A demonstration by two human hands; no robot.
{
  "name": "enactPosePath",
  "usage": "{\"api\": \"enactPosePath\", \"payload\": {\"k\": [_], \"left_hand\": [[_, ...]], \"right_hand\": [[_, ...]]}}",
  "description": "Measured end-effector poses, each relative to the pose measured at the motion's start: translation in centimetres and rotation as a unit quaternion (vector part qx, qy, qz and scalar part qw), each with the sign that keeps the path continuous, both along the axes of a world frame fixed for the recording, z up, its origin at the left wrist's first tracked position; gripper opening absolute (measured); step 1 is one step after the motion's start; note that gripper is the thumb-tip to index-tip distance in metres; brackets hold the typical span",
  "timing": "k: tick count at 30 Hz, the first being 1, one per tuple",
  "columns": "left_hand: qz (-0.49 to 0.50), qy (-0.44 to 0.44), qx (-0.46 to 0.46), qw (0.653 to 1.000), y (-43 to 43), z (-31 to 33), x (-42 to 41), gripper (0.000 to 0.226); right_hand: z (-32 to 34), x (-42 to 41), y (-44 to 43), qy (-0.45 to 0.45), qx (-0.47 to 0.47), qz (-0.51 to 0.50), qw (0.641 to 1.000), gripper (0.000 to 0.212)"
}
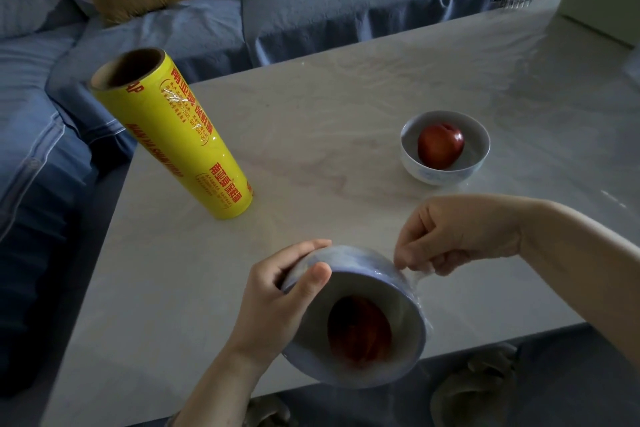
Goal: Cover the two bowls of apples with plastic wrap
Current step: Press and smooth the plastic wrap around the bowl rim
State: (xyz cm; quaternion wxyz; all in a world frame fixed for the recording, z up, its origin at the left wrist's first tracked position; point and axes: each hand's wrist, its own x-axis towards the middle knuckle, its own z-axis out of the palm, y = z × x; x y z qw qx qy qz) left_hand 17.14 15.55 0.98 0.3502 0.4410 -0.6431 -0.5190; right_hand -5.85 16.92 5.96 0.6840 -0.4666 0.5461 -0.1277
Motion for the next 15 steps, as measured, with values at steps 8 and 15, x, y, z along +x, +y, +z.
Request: {"api": "enactPosePath", "payload": {"k": [8,15], "left_hand": [[-0.021,0.001,0.004,1.000,0.5,-0.1,-0.4,0.062],[-0.021,0.006,-0.012,1.000,0.5,0.4,-0.6,0.061]], "right_hand": [[-2.3,1.4,1.6,-0.237,-0.072,-0.199,0.948,0.013],[-2.0,4.6,2.8,-0.265,-0.056,-0.419,0.866,0.011]]}}
